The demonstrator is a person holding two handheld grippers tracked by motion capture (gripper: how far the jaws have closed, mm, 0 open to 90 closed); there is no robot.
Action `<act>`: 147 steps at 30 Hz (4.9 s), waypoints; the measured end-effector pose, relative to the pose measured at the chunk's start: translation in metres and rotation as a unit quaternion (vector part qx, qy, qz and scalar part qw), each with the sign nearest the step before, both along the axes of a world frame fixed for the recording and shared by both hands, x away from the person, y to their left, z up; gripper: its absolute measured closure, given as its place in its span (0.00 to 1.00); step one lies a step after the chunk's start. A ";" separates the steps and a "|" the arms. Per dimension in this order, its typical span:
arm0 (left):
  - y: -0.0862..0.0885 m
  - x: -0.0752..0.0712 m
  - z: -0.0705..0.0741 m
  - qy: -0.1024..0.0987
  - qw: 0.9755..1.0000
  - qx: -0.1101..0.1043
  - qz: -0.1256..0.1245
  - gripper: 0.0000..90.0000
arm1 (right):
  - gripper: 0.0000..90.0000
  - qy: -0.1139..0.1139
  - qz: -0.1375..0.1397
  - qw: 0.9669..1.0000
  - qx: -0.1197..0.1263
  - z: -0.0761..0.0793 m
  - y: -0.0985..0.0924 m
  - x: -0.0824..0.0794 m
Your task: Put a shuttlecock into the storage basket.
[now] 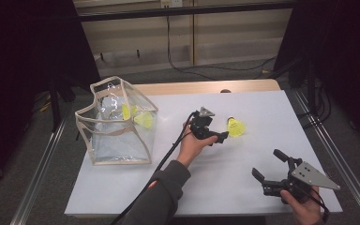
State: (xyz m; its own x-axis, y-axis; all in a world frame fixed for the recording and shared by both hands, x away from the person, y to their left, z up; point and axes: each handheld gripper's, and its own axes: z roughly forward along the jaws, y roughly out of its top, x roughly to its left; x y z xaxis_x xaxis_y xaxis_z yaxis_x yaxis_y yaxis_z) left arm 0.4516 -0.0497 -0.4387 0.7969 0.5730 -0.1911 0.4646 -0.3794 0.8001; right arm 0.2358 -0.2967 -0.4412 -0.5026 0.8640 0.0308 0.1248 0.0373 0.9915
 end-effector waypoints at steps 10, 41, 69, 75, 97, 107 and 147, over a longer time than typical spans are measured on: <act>-0.009 0.000 -0.003 -0.006 1.000 0.007 0.001 0.07 | 0.02 -0.001 0.000 1.000 0.000 0.000 0.000 0.000; -0.023 0.001 -0.009 -0.012 1.000 0.009 0.013 0.08 | 0.02 -0.001 0.003 1.000 0.002 0.000 0.000 0.000; -0.025 0.007 -0.011 -0.022 0.999 0.015 0.028 0.18 | 0.02 -0.003 0.002 1.000 0.002 0.000 0.000 0.000; -0.026 0.008 -0.013 -0.020 0.999 0.011 0.031 0.21 | 0.02 -0.003 0.002 1.000 0.001 0.000 0.000 0.000; -0.024 0.013 -0.014 -0.029 0.999 0.003 0.028 0.43 | 0.02 -0.002 0.003 1.000 0.000 0.000 0.000 -0.001; -0.024 0.014 -0.015 -0.034 0.999 0.007 0.031 0.50 | 0.02 -0.003 0.002 1.000 0.000 0.000 0.000 -0.001; -0.023 0.014 -0.018 0.020 1.000 -0.007 0.023 0.98 | 0.02 -0.001 0.000 1.000 0.001 0.000 -0.001 -0.001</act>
State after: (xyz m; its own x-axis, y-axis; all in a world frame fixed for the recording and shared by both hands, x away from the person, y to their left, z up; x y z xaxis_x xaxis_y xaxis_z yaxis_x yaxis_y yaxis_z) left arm 0.4659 -0.0724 -0.4564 0.7611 0.6066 -0.2299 0.5129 -0.3457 0.7858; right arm 0.2351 -0.2981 -0.4414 -0.5019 0.8644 0.0318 0.1229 0.0349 0.9918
